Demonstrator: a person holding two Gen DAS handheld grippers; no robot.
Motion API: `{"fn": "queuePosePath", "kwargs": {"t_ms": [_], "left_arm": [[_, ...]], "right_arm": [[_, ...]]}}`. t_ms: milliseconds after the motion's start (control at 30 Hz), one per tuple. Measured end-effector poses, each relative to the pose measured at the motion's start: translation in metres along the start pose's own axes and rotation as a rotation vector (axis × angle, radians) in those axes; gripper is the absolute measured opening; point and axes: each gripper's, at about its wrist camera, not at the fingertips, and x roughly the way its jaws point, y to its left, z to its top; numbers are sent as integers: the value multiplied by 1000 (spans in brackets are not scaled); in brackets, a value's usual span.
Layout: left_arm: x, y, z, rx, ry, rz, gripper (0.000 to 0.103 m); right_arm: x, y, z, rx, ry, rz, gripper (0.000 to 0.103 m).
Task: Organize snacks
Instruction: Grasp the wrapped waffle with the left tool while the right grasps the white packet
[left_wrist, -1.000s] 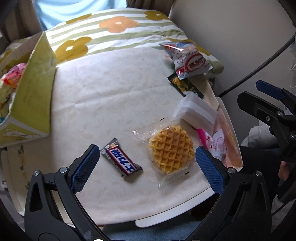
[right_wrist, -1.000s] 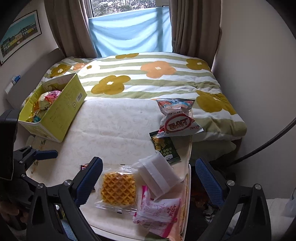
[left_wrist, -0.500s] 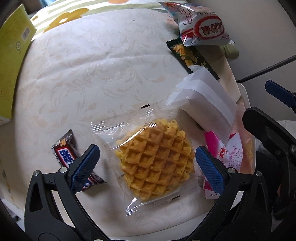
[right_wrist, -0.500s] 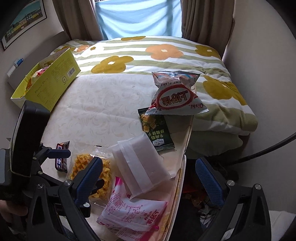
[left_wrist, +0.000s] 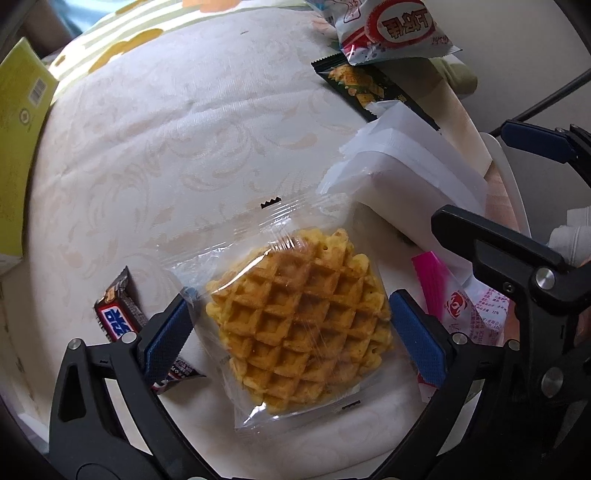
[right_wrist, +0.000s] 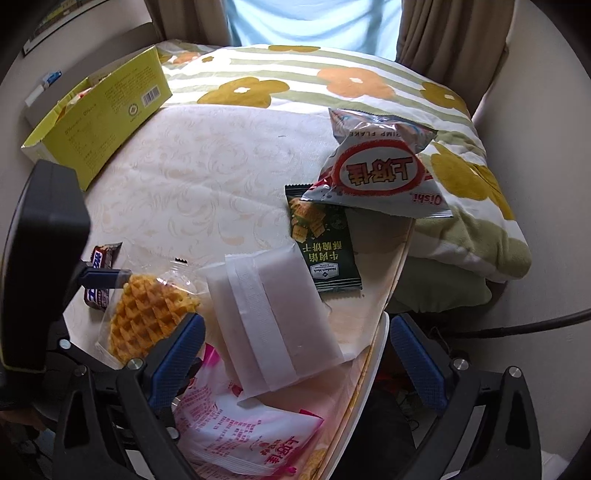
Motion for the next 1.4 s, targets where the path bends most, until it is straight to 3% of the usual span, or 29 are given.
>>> {"fn": "queuePosePath", "kwargs": {"t_ms": [200,400,633,900,1000,1100,1400], "left_arm": [[-12,-6,-13,52,-23,-4,87],[-24,-8,-18,63,-23,-18,82],[-25,2,-19,53,-20,-31,81],[-21,7,-13,48,-18,-36,81],[-22,8,-13,47,-20,-33,81],[-22,8,-13,45,-20,-35,81],[-54,14,-14,44,-94,-40,81]], "right_arm": [[9,3,0,-48,12,-16,100],[16,13,2,-137,14,-21,100],[24,11,5,-144,18,23,99],[33,10,2,-153,41,49,81],[38,14,1,-166,57,71,69],[40,18,1,-189,60,47,62],[15,15,8,-121,-7,80,59]]}}
